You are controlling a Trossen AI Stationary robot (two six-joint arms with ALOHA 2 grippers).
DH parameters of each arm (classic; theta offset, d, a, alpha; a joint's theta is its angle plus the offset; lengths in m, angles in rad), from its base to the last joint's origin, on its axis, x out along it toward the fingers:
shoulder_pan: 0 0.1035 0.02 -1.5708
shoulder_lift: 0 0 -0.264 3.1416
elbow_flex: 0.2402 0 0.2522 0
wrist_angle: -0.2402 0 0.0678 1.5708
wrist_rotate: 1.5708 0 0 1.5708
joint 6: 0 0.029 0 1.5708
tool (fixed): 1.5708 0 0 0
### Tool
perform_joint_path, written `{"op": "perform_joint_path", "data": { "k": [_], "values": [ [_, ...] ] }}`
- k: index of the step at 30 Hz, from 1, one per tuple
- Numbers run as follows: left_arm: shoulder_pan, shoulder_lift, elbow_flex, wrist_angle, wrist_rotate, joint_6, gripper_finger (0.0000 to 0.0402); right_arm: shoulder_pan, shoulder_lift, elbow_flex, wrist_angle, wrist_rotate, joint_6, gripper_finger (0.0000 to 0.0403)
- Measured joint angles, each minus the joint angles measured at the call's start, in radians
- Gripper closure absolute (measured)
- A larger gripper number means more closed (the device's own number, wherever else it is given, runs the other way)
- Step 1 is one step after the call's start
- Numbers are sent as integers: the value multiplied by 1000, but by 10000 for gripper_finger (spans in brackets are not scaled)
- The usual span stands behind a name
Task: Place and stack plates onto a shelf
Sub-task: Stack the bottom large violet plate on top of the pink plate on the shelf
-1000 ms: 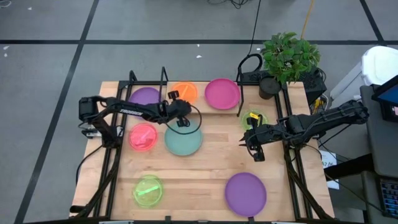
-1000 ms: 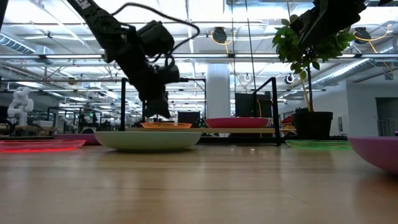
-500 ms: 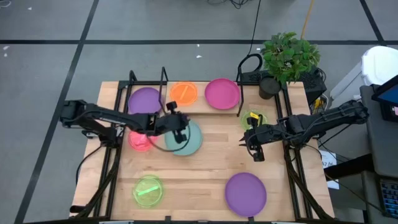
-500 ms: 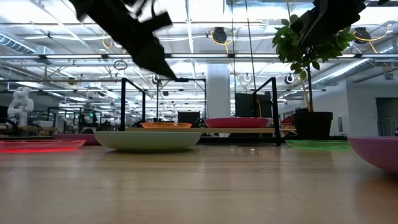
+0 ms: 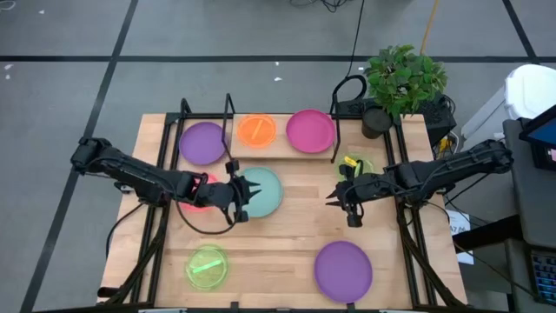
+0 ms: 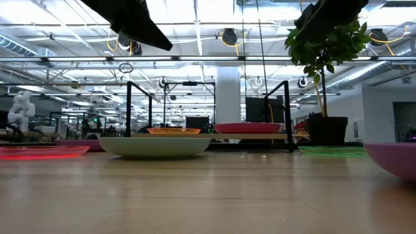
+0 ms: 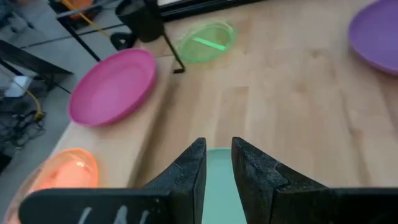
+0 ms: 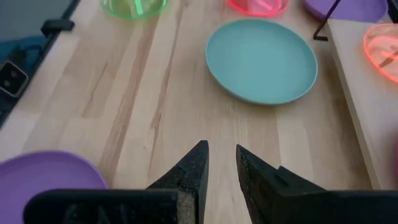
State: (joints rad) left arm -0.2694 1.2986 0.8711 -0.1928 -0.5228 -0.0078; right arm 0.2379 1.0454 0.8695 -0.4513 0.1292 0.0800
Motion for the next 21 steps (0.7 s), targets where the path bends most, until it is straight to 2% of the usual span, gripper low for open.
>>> {"op": "perform_joint_path", "data": {
  "k": [9, 16, 21],
  "values": [
    [-71, 0, 0, -26, 1, -54, 318, 0, 85, 0, 75, -3, -116, 335],
    [-100, 0, 0, -28, 1, -78, 318, -1, 173, 0, 282, -37, -224, 335],
    [-106, 0, 0, -36, 2, -77, 318, -8, 267, 0, 394, -22, -232, 335]
  ]
}}
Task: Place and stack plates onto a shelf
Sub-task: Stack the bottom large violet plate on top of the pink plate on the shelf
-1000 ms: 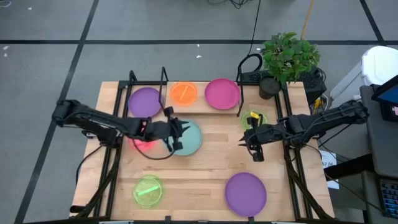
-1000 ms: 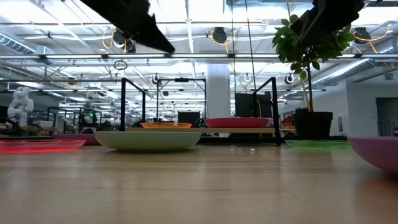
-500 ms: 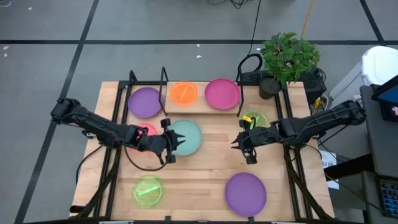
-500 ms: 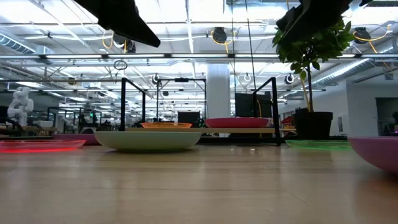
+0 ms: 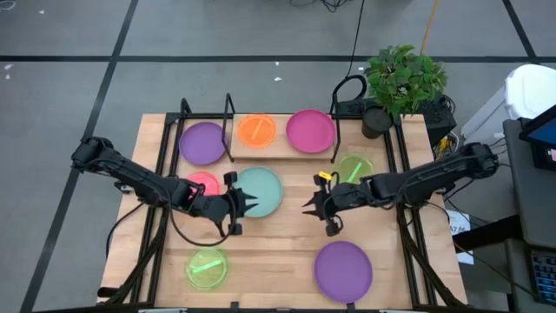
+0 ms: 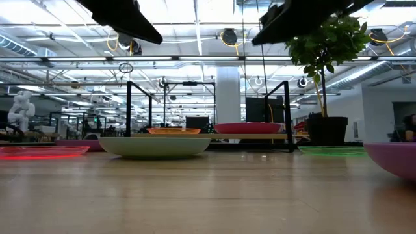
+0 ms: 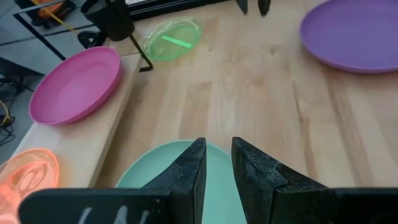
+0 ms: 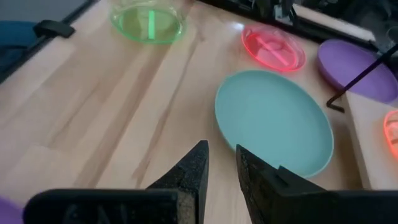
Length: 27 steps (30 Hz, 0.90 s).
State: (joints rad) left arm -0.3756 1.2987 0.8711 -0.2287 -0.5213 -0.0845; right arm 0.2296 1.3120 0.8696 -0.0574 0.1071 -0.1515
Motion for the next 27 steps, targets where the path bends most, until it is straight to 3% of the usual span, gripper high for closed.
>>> {"op": "perform_joint_path", "data": {
  "k": [16, 23, 27],
  "values": [
    [2, 0, 0, -31, -1, 36, 318, -70, 249, 0, 60, -4, 19, 335],
    [2, 0, 0, -31, -1, 37, 318, -71, 275, 1, 85, -7, 73, 335],
    [2, 0, 0, -31, -1, 32, 318, -46, 274, 1, 61, -69, 117, 335]
  ]
}}
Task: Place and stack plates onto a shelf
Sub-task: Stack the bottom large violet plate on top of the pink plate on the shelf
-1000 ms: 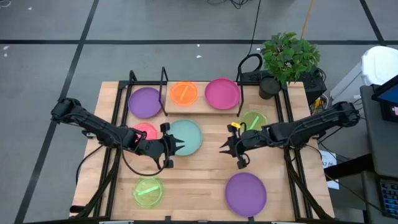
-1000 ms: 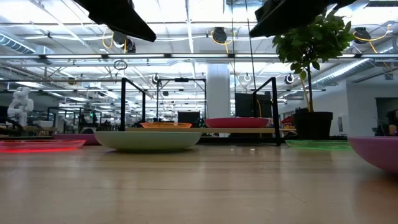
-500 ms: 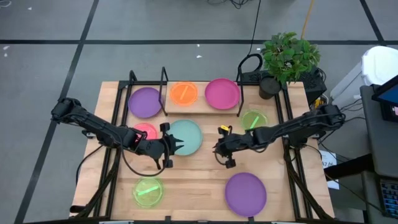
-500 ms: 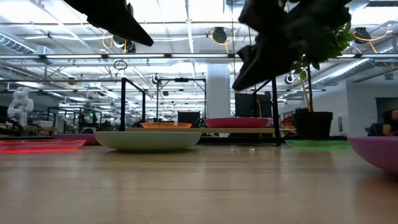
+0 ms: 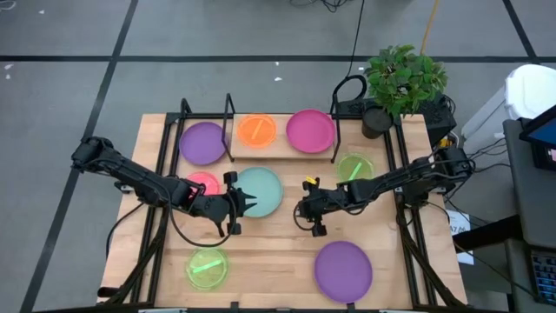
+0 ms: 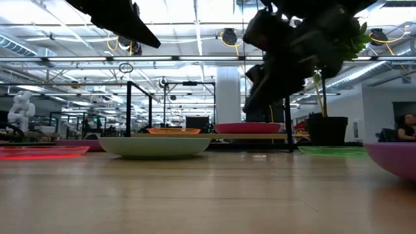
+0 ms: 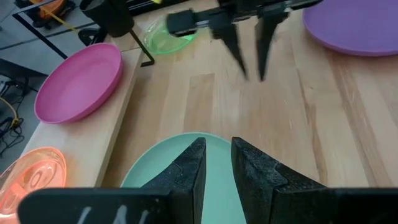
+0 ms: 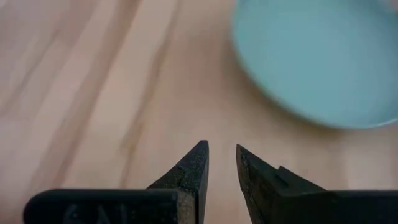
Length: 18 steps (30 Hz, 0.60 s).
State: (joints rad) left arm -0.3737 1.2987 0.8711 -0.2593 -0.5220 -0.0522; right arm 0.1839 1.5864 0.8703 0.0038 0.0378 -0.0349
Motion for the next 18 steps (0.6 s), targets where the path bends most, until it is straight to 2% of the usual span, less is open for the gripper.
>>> {"op": "perform_joint_path", "data": {
  "k": [7, 12, 18],
  "values": [
    [0, 0, 0, 1, 0, -12, 318, 113, -8, 0, -124, -17, 113, 334],
    [0, 0, 0, 30, 0, -29, 318, 191, -11, 0, -126, -21, 155, 334],
    [0, 0, 0, 104, 0, -32, 318, 225, -11, 0, -143, -97, 203, 334]
  ]
}}
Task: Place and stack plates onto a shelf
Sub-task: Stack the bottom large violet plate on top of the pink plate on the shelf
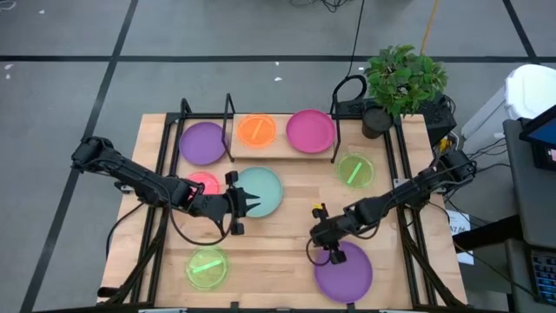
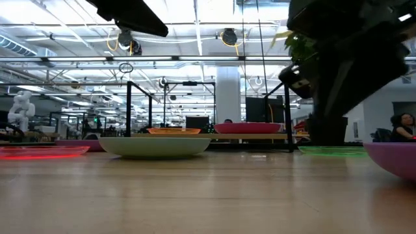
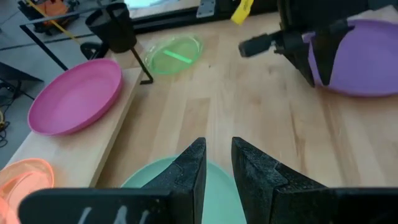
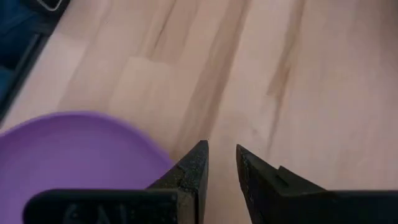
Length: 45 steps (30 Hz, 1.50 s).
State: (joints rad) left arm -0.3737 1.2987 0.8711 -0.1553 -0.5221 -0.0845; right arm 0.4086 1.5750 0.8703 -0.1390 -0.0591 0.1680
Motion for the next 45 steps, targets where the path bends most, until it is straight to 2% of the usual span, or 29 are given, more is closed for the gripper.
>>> {"op": "perform_joint_path", "data": {
  "k": [4, 8, 12, 20, 25, 28, 33, 39, 45],
  "values": [
    [0, 0, 0, 2, 0, 0, 318, 19, 0, 0, -87, -95, 76, 334],
    [0, 0, 0, 2, 0, 5, 318, 44, -2, 0, -222, -98, 108, 328],
    [0, 0, 0, 3, 0, 11, 318, 52, -18, 0, -273, -46, 117, 296],
    [0, 0, 0, 3, 0, 11, 318, 52, -111, 0, -334, -32, 128, 217],
    [0, 0, 0, 3, 0, 10, 318, 52, -173, 0, -440, 100, 134, 206],
    [0, 0, 0, 4, 0, 7, 318, 52, -177, -32, -436, 129, 118, 211],
    [0, 1, 0, 3, 0, 4, 318, 51, -176, -120, -312, 33, 101, 232],
    [0, 1, 0, 4, 0, 12, 318, 42, -177, -190, -262, 30, 116, 263],
    [0, 1, 0, 4, 0, 11, 318, 24, -179, -251, -216, 30, 131, 324]
  ]
}}
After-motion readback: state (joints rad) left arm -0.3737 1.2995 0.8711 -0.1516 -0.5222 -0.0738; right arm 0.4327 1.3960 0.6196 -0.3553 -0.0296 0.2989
